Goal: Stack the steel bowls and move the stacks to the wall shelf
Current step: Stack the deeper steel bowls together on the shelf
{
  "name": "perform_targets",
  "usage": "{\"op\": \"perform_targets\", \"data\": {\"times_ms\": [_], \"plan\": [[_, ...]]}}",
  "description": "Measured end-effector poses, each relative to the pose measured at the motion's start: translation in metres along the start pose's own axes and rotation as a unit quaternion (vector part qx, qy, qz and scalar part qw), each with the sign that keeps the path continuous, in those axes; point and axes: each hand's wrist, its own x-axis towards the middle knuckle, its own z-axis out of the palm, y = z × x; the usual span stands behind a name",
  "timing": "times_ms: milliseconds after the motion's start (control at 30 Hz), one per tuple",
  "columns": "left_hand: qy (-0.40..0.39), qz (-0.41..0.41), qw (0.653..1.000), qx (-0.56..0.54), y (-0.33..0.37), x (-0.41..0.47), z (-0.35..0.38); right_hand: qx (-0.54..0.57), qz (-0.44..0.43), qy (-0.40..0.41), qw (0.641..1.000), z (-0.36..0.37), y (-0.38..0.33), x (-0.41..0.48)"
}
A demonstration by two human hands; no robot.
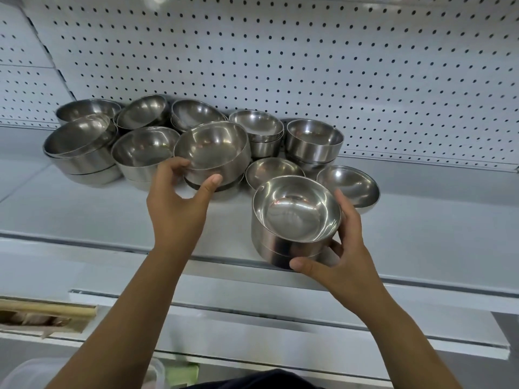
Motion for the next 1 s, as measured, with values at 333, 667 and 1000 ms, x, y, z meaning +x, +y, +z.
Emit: {"op": "perform_targets", "data": {"times_ms": [333,667,1000], "plan": [[-0.125,0.009,0.973,-0.194,0.058,-0.036,0.002,-0.018,-0.047,0.023,0.998,-0.020,-0.004,0.008],[-0.145,0.033,0.983,-0.103,0.066,-0.082,0.026,-0.033,-0.091,0.099,0.990,-0.080,-0.009,0.050],[-0.101,-0.003,0.988,-0.119,0.073,-0.112,0.036,-0.221,0.014,-0.007,0.975,-0.108,-0.005,0.154]]}}
